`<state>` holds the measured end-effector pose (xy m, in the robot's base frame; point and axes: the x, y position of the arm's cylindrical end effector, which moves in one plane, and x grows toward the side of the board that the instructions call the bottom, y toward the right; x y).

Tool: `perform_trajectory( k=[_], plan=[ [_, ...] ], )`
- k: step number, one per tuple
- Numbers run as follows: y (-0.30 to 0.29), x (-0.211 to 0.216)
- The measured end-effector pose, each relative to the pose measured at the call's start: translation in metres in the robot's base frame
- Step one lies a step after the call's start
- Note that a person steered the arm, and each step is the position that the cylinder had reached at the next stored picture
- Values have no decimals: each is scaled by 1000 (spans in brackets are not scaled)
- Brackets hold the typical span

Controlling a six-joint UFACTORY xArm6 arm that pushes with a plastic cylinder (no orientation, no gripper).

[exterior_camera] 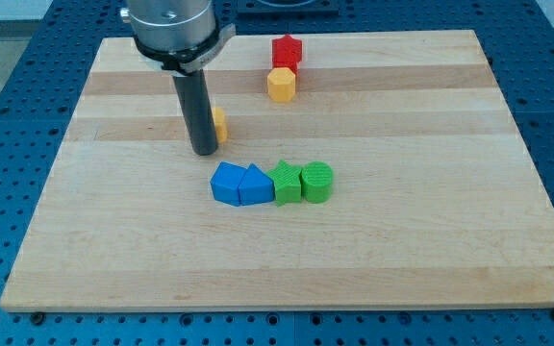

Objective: Push the yellow heart below the yellow hexagon

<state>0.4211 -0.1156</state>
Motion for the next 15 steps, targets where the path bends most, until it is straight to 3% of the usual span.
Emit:
perform_trajectory(
  k=[3,8,11,15],
  plan=[
    [-28,-25],
    [77,-40],
    [85,-13],
    [110,-13]
  ],
)
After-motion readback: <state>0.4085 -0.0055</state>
